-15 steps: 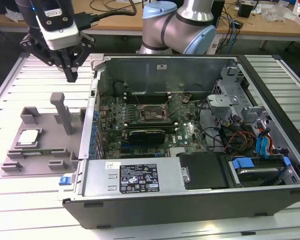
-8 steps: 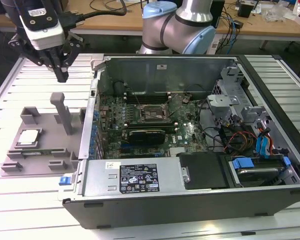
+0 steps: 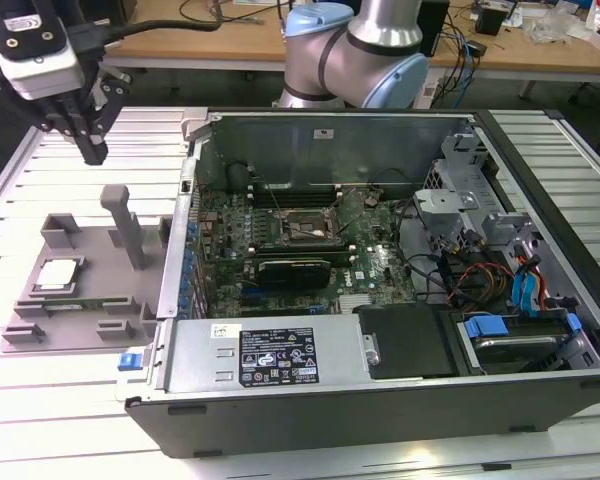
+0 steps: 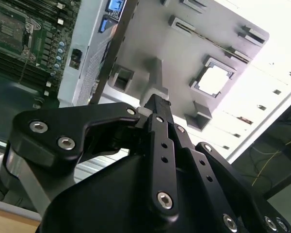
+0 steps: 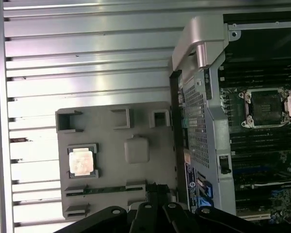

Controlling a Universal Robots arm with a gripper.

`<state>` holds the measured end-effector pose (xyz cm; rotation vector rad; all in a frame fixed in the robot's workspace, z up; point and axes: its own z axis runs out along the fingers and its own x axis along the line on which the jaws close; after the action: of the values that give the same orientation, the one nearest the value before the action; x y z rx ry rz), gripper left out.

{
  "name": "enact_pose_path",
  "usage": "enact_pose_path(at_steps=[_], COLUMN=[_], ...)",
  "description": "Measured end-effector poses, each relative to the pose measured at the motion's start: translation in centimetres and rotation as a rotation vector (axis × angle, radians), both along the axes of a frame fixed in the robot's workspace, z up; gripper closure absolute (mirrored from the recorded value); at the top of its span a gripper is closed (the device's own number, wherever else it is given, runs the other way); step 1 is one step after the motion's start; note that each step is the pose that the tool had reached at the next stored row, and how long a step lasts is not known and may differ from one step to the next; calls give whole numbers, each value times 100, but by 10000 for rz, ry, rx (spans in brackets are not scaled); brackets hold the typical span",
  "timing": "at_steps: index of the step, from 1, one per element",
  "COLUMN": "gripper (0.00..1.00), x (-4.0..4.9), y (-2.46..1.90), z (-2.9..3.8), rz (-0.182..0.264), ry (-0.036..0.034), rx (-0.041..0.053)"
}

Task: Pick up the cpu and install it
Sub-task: 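Reach for the cpu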

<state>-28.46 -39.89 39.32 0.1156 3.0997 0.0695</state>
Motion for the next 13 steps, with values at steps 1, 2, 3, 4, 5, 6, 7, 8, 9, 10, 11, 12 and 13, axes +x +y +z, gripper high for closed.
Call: enact_pose_path(at_steps=[1, 2, 3, 4, 5, 6, 7, 8, 9, 10, 11, 12, 13], gripper=[89, 89, 89, 89, 89, 89, 89, 89, 89, 89, 89, 89, 89], x=[-48, -88, -127, -171, -215, -259, -303, -342, -389, -422, -448, -489, -568], y=[0, 0, 0, 0, 0, 0, 0, 0, 0, 0, 0, 0, 0], z=[0, 1, 1, 0, 0, 0, 1, 0, 0, 0, 0, 1, 0], rz=[1, 1, 0, -1, 0, 0, 1, 1, -1, -1, -1, 0, 0], ry=[-8, -14, -22, -31, -40, -49, -56, -64, -74, -81, -86, -94, -112], rx=[0, -1, -1, -1, -1, 0, -1, -1, 0, 0, 0, -1, 0])
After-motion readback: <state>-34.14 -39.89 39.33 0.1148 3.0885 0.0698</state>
